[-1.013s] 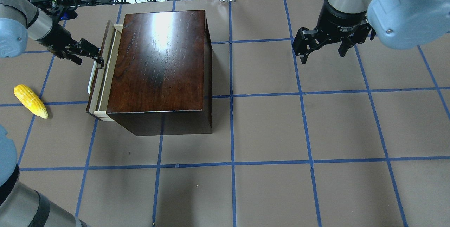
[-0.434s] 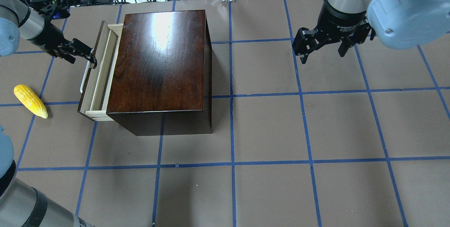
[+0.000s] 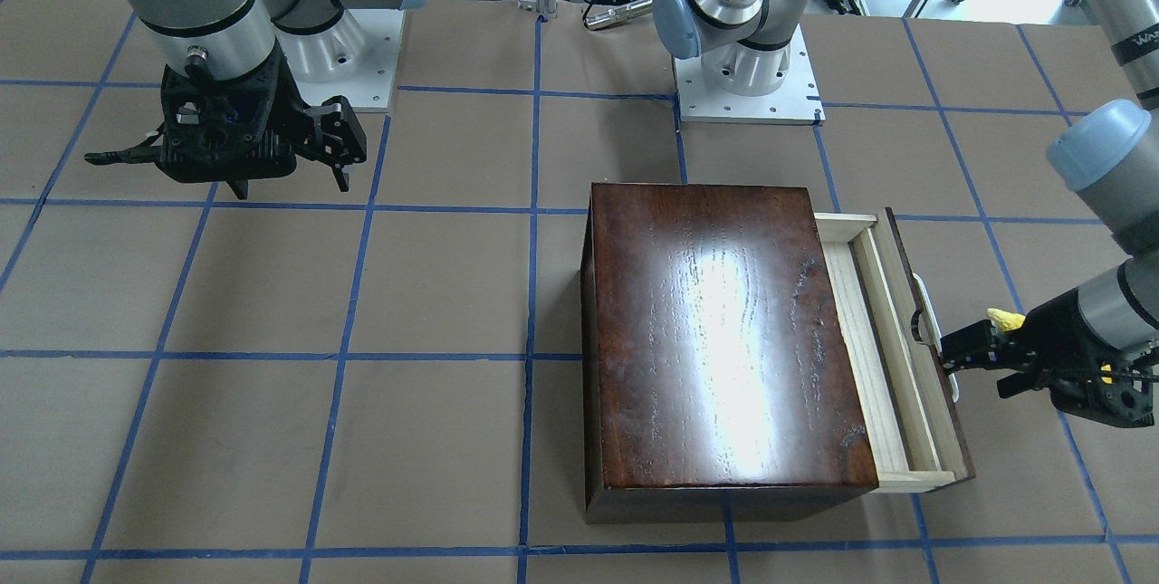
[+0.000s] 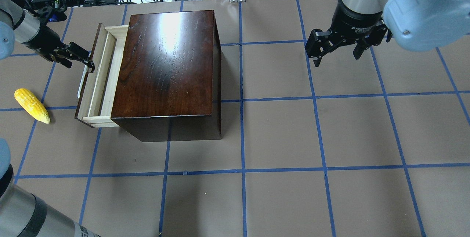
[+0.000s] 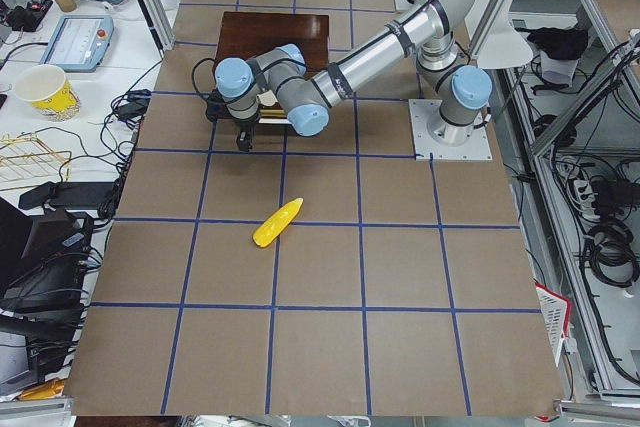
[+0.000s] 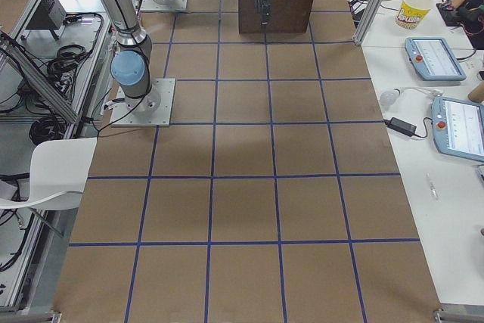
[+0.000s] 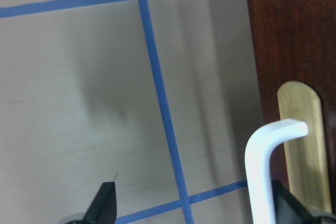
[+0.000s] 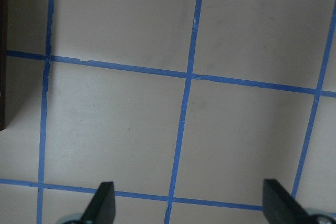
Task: Open drawer and put corn inside
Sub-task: 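Pull the drawer outward from the cabinet with the left gripper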
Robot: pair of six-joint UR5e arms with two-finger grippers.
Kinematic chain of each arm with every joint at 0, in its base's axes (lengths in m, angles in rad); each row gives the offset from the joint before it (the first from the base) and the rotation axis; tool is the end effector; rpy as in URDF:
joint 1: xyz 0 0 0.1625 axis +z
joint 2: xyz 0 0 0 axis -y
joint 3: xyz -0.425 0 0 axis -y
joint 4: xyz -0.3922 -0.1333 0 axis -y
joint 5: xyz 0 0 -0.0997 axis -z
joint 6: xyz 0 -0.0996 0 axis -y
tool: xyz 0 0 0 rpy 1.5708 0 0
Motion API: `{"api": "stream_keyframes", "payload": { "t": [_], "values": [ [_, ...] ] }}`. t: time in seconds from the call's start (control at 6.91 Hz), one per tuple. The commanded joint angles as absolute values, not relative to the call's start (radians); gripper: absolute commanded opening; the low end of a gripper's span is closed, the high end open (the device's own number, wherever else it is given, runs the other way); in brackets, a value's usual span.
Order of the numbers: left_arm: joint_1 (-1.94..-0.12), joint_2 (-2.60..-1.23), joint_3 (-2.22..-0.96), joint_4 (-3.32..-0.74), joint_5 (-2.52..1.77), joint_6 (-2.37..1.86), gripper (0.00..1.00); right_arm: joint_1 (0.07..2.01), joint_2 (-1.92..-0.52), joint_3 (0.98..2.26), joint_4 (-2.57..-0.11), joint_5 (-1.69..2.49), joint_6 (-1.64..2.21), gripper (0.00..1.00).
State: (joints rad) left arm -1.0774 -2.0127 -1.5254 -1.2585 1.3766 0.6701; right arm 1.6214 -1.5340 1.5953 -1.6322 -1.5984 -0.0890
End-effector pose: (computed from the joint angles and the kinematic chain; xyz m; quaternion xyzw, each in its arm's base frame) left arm 0.1663 -0.6312 0.2894 -0.0837 -0.9909 0.0182 0.1039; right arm 0.1560 -0.4996 0.4636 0.0697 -0.9975 -0.0002 0.0138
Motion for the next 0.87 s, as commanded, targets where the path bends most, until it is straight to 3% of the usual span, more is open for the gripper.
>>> {"api": "stream_keyframes", "payload": {
  "t": [0.0, 0.72],
  "values": [
    [-1.066, -2.020, -1.511, -1.265, 1.384, 0.672, 1.00, 1.618, -1.534, 1.597, -1.632, -1.598, -0.089, 1.00],
    [-1.028, -2.031, -1.490, -1.269, 1.384, 0.752, 1.00, 1.621, -1.534, 1.595, -1.632, -1.598, -0.089, 1.00]
  ]
}}
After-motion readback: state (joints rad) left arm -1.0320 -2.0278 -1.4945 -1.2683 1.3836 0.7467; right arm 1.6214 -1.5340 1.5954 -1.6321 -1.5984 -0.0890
